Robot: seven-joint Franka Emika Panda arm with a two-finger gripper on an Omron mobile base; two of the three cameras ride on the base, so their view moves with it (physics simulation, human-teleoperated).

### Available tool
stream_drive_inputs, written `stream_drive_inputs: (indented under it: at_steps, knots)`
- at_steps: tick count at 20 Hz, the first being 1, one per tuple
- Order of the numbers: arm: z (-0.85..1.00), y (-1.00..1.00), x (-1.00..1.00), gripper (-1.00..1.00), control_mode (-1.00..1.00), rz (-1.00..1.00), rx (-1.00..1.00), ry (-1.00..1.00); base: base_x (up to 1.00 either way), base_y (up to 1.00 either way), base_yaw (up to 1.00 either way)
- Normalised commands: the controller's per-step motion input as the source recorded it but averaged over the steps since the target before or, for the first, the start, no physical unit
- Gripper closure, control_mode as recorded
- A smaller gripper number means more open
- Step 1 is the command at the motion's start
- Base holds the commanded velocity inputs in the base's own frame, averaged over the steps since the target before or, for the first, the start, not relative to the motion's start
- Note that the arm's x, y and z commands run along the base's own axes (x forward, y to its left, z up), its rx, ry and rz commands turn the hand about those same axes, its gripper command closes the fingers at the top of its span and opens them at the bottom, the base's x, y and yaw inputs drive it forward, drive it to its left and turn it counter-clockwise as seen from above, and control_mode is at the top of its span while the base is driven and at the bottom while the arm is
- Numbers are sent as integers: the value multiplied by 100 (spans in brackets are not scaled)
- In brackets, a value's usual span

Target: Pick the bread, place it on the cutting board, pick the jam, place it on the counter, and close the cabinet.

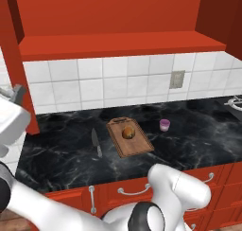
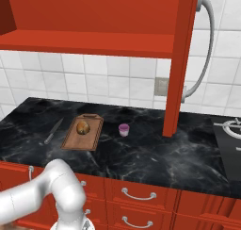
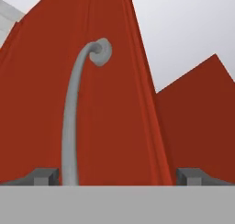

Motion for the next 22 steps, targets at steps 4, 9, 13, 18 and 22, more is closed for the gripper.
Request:
stream_drive_inputs:
  at_steps: [4,9,13,18,22]
  knots:
    - [0,-43,35,-100,-100,-6,3,-5,0,0,0]
    - [0,-42,39,-100,-100,-3,4,-3,0,0,0]
    - [0,-40,38,-100,-100,-3,3,-4,0,0,0]
    - [0,-43,39,-100,-100,-2,4,-3,0,0,0]
    - [0,-48,43,-100,-100,0,5,-1,0,0,0]
